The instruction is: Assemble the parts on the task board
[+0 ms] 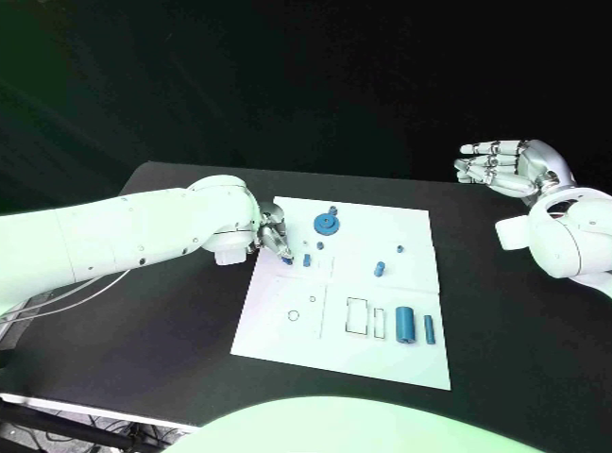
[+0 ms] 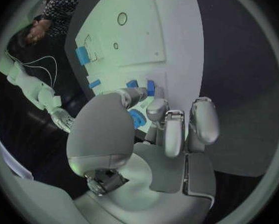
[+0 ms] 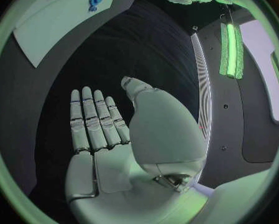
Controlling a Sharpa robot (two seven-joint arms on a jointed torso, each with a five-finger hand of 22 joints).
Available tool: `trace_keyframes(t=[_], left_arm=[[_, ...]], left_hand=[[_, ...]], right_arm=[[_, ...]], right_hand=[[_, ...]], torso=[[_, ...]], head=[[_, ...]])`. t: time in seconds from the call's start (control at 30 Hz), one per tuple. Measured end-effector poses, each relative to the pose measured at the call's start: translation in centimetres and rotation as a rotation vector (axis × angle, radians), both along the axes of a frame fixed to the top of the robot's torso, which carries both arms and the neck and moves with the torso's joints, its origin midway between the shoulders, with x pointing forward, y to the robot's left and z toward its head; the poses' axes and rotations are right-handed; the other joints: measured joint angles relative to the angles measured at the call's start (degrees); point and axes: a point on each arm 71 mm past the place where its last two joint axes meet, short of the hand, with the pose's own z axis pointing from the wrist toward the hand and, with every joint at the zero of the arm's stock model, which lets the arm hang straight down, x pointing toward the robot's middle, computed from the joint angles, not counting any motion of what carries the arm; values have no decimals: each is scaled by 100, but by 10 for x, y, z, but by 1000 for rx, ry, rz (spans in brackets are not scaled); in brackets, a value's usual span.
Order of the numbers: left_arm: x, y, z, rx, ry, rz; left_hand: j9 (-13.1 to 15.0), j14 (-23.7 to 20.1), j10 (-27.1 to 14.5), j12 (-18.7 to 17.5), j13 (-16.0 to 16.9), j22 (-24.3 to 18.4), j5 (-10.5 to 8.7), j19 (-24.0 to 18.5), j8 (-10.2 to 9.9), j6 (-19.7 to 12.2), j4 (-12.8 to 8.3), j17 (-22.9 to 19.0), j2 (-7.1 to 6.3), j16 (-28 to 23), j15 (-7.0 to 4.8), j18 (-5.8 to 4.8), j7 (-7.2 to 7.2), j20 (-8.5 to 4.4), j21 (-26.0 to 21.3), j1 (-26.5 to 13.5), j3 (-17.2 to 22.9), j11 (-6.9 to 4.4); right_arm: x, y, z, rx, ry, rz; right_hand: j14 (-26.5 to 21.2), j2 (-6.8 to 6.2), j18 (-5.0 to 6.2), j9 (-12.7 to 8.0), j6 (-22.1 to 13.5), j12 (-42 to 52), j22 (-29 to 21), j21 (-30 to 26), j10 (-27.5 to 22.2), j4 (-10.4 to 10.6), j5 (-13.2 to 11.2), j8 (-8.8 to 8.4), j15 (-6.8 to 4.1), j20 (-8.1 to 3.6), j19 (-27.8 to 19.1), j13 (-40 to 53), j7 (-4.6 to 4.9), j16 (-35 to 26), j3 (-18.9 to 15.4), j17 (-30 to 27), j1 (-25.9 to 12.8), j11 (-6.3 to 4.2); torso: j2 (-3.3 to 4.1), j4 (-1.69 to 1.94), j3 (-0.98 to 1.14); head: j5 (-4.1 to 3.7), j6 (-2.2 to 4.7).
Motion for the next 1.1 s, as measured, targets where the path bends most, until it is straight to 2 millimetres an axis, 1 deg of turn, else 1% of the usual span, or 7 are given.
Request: trace_keyframes(t=[0.4, 0.67, 0.77, 0.83, 0.97, 1.0, 1.1], left_arm=[[-1, 0, 0, -1, -1, -1], [-1, -1, -1, -3, -10, 4], [-2, -1, -1, -7, -17, 6], [-3, -1, -1, -11, -22, 9], [-6, -1, -2, -19, -35, 15], [-7, -1, -2, -21, -37, 16], [-8, -1, -2, -26, -44, 22]], left_hand=[[0, 0, -1, 0, -1, 0, 0, 0, 0, 0, 16, 0, 2, 0, 0, 1, 0, 0, 0, 2, 16, 1], [0, 0, 20, 0, 11, -14, -1, 0, -11, 2, 16, 0, 2, 0, 0, 1, 1, 0, 0, 2, 16, 20], [1, 0, 53, 21, 32, -7, -3, 0, -17, 3, 16, 0, 2, 0, 0, 1, 2, 0, 0, 2, 16, -11], [1, -21, 53, 21, 46, 5, -4, 21, -14, 3, 25, 0, 2, 0, -20, 1, 2, -22, 0, 2, 25, -11], [1, -20, 74, 21, 60, 14, -7, 21, 7, 3, 32, 0, 2, 0, -20, 0, 3, -22, 0, 2, 32, -30], [1, -9, 93, 21, 60, 24, -1, 21, 8, 6, 32, 0, 2, 0, -32, 1, 5, -22, 0, 2, 32, -12], [1, 0, 102, 21, 60, 25, 19, 21, 7, 10, 32, 0, 2, 0, -41, 1, 9, -22, 0, 2, 32, -21]], right_arm=[[0, 0, 0, -1, -1, 1], [0, 0, 0, -1, -2, 1], [0, 0, 0, -1, -3, 1], [0, 0, 0, -1, -3, 1], [0, 0, 0, -1, -3, 1], [0, 0, -1, -1, -3, 1], [0, 0, -1, -1, -2, 1]], right_hand=[[0, 0, 0, 0, 0, 0, -12, 0, 0, 0, 0, 0, 0, 0, 0, 0, 0, 0, 0, -8, 0, 0], [0, 0, 0, 0, 0, 0, -11, 0, 0, 0, 0, 0, 0, 0, 0, 0, 0, 0, 0, -8, 0, 0], [0, 0, 0, 1, 0, 0, -11, 0, 0, 0, 0, 0, 0, 0, 0, 0, 0, 0, 0, -8, 0, 0], [0, 0, 0, 1, 0, 0, -11, 0, 0, 0, 0, 0, 0, 0, 0, 0, 0, 0, 0, -8, 0, 0], [0, 0, 0, 1, 0, 0, -11, 0, 0, 0, 0, 0, 0, 0, 0, 0, 0, 0, 0, -8, 0, 0], [0, 0, 0, 1, 0, 0, -11, 0, 0, 0, 0, 0, 0, 0, 0, 0, 0, 0, 0, -8, 0, 0], [0, 0, 0, 1, 0, 0, -11, 0, 0, 0, 0, 0, 0, 0, 0, 0, 0, 0, 0, -8, 0, 0]], torso=[[0, 1, 1], [1, 2, 3], [1, 1, 3], [1, 1, 3], [1, 0, 3], [1, 0, 3], [1, 2, 4]], head=[[-14, -4], [1, -1], [7, -4], [8, -8], [8, -13], [8, -14], [8, -5]])
